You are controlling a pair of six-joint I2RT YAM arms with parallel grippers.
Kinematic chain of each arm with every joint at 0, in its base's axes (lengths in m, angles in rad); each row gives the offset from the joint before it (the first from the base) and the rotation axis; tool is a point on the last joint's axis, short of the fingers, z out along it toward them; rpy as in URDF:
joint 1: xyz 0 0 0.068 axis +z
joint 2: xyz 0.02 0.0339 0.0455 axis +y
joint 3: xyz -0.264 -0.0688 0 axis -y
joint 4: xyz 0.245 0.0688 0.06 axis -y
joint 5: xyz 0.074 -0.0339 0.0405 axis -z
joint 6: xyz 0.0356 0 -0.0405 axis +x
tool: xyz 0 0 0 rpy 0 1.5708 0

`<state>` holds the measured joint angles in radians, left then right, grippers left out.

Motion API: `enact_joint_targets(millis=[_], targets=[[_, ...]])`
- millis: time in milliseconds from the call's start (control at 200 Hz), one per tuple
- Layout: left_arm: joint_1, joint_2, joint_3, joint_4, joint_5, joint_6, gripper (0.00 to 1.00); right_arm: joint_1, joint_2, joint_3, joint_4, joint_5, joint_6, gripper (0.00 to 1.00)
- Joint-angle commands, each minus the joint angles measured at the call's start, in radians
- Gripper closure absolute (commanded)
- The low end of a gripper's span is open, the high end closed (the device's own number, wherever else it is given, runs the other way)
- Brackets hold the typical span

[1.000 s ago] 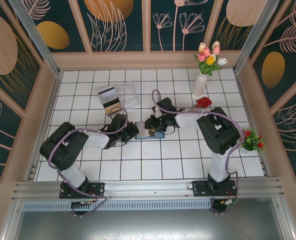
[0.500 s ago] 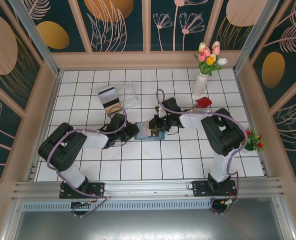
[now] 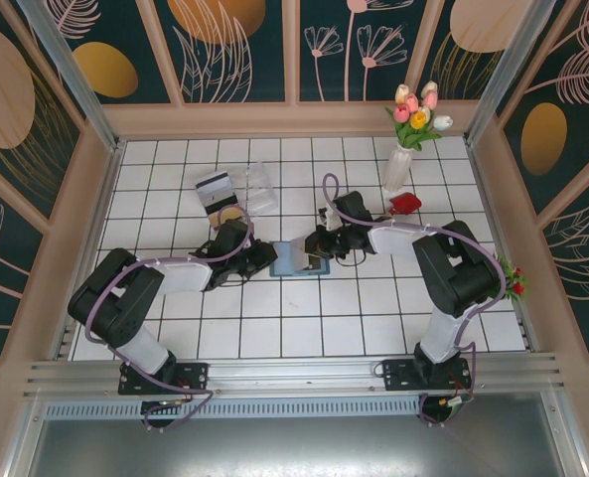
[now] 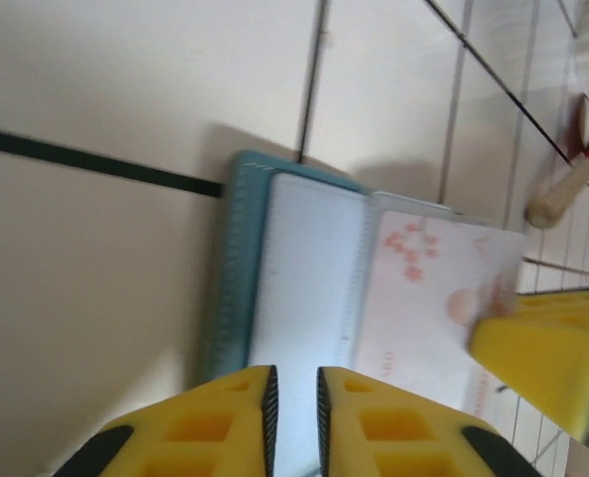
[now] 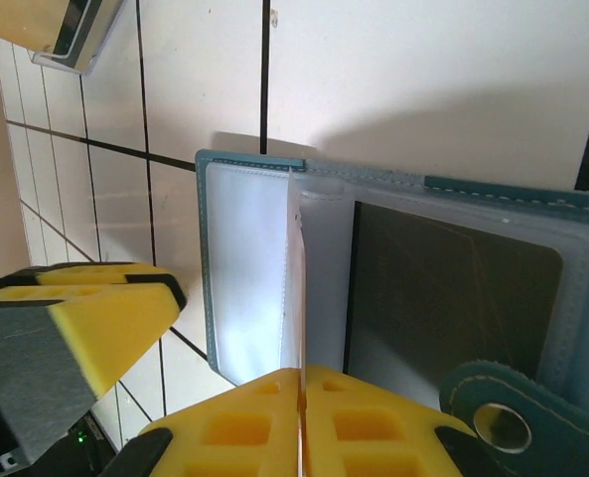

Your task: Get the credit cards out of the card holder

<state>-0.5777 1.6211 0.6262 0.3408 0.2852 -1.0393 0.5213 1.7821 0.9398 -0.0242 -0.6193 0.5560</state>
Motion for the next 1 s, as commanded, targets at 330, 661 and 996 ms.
enact_joint_targets(millis=[330, 661, 996], targets=[[-0.031, 0.087, 0.083, 0.046, 0.129, 0.054, 0.99, 0.013, 0.042, -0.022, 0.116, -0.102, 0.041, 0.89], [-0.030, 0.185, 0.112, -0.091, 0.037, 0.077, 1.00, 0.013, 0.051, -0.015, 0.093, -0.093, 0.032, 0.89], [-0.031, 0.182, 0.082, -0.142, -0.001, 0.061, 1.00, -0.011, 0.006, -0.004, -0.003, -0.053, -0.027, 0.88]])
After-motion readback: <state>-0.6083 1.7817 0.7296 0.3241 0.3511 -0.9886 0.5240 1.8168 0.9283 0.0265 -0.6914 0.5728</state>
